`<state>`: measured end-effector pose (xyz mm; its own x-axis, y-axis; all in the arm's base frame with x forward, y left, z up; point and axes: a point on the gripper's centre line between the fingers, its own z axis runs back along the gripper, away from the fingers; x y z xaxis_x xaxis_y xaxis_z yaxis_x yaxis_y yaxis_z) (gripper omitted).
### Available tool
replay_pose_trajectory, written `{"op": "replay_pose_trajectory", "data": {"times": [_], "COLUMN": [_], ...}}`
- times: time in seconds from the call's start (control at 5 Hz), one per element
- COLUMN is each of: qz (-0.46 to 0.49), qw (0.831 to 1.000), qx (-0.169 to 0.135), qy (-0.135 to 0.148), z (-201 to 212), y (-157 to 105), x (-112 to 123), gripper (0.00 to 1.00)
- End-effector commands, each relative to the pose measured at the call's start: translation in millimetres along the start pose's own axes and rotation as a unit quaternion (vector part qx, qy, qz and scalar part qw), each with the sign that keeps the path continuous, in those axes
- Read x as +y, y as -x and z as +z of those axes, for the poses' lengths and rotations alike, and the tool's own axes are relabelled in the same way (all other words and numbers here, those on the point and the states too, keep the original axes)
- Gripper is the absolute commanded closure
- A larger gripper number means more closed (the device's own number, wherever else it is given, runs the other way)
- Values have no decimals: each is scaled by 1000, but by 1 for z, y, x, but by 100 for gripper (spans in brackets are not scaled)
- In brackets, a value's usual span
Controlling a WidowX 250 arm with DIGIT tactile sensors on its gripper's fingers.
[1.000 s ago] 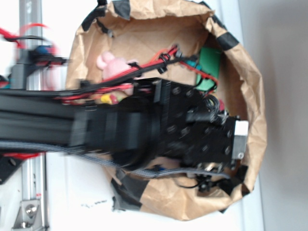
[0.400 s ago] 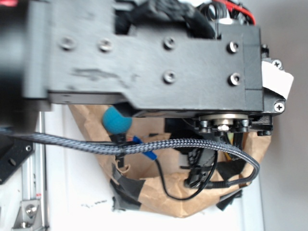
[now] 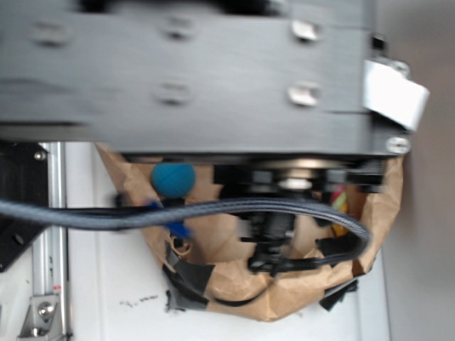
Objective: Grab the black box.
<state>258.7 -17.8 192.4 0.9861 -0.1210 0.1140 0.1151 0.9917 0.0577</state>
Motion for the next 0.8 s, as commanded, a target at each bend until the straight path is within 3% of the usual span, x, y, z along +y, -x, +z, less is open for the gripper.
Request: {"op": "replay_pose_trajectory", "data": {"times": [0.0,0.4,0.6], "qz": [11,30,28], "qw": [999,999,999], "qx": [-31,-17,7], "qy": [10,5,-21], "z": [15,6,1], "y": [13,17,14], "x": [26,37,37], "gripper": [100,100,100]}}
